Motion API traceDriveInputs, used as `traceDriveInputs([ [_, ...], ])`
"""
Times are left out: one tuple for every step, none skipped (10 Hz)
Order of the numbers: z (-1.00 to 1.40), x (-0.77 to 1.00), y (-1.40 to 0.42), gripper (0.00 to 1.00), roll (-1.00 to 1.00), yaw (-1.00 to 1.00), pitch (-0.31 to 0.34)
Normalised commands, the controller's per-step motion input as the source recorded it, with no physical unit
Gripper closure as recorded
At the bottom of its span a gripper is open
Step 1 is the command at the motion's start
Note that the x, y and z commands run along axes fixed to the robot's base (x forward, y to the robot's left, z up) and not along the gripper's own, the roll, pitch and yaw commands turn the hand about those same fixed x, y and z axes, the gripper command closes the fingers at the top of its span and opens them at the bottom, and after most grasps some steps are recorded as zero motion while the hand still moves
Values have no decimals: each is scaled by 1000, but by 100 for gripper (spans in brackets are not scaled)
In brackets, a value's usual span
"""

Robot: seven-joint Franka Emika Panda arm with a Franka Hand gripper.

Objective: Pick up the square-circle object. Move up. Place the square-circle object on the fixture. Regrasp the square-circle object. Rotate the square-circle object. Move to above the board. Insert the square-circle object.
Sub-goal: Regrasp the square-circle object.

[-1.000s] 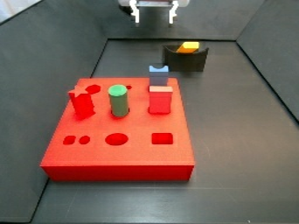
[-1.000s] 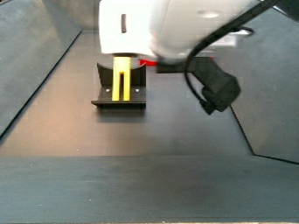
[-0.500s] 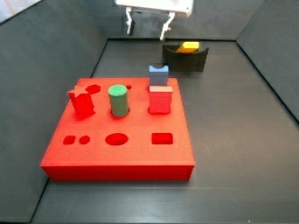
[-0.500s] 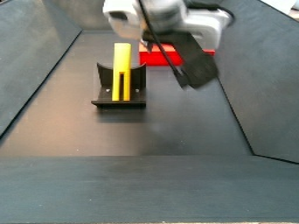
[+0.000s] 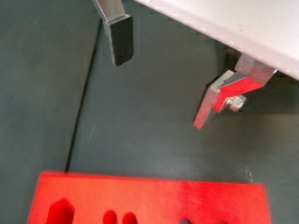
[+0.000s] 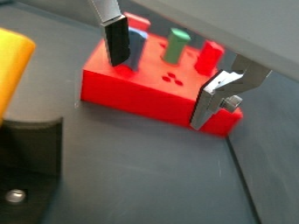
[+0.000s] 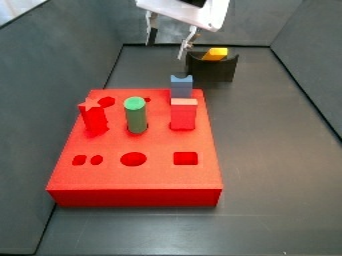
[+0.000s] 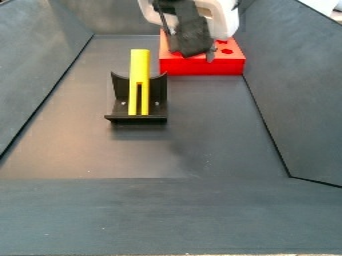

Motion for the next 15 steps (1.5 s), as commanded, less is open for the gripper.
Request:
traceDriveInputs([
  [6, -38, -8, 0, 821, -1000, -337],
  [8, -47, -28, 0, 815, -1000, -373],
  [11, -52, -26, 0, 813, -1000, -385],
  [11, -51, -17, 0, 805, -1000, -403],
  [2, -44, -14, 0, 797, -1000, -407],
  [1, -43, -16, 0, 797, -1000, -404],
  [2, -45, -14, 0, 797, -1000, -397],
  [-3, -43, -8, 0, 792, -1000, -370],
  [-5, -43, -10, 0, 794, -1000, -324],
  [-6, -47, -10, 0, 803, -1000, -273],
  [-11, -45, -7, 0, 772, -962, -217],
  [-16, -39, -5, 0, 543, -672, -45],
  [-8, -35, 1, 0, 358, -433, 96],
  [2, -26, -1, 0, 266, -280, 166],
  [6, -16, -5, 0, 211, -183, 194],
])
